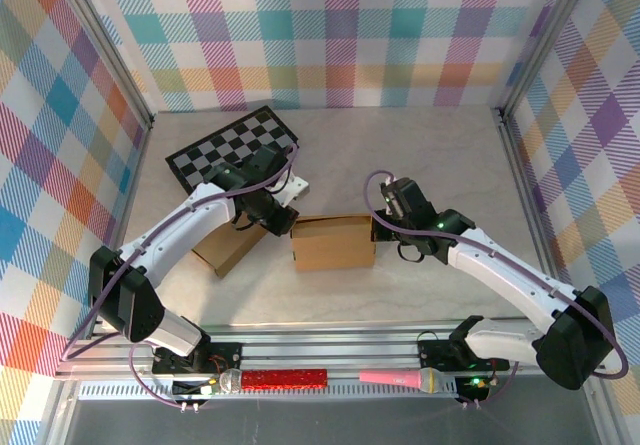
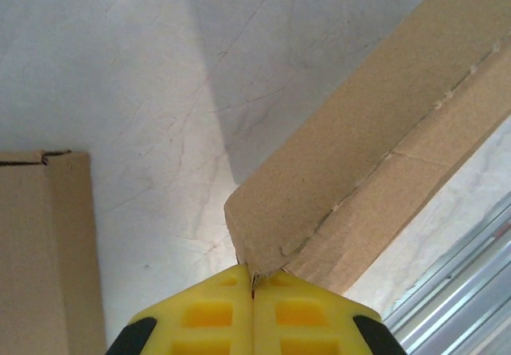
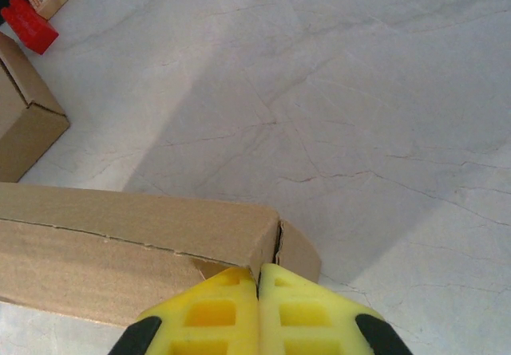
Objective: Fold the paper box
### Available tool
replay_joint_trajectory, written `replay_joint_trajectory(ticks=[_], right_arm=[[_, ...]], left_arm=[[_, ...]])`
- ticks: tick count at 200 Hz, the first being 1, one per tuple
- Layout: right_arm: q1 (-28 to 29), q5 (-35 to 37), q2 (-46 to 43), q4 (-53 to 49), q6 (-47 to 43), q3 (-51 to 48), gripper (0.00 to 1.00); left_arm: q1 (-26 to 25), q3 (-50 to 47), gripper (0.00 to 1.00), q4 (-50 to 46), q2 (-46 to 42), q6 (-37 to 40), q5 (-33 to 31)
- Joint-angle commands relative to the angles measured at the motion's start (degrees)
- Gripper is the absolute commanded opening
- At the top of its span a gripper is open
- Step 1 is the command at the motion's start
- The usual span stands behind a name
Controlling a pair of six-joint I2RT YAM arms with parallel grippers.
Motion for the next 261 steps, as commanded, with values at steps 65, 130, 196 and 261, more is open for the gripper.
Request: replay_joint_trajectory(ticks=[65,130,196,261], right_arm=[[1.07,-1.45,1.62,-3.84,1.09,0.6,0.0],[2.11,-0.48,1.93,-3.91,1.44,1.04,0.0],[2.37,0.13,1.67,-3.84,1.44,1.19,0.0],[2.44,0.55,1.98,-3.41,1.02,1.04,0.0]], left_arm=[[0.38,6.41,0.0,-5.96,2.9,-16.87,6.69],[0.38,8.78,0.0,-6.95,4.36,-27.04,6.21],[0.38,13.19,0.0,-9.61,8.27,-32.28,6.87],[0.47,16.78,0.0,-12.15,10.51,-34.66,9.31]])
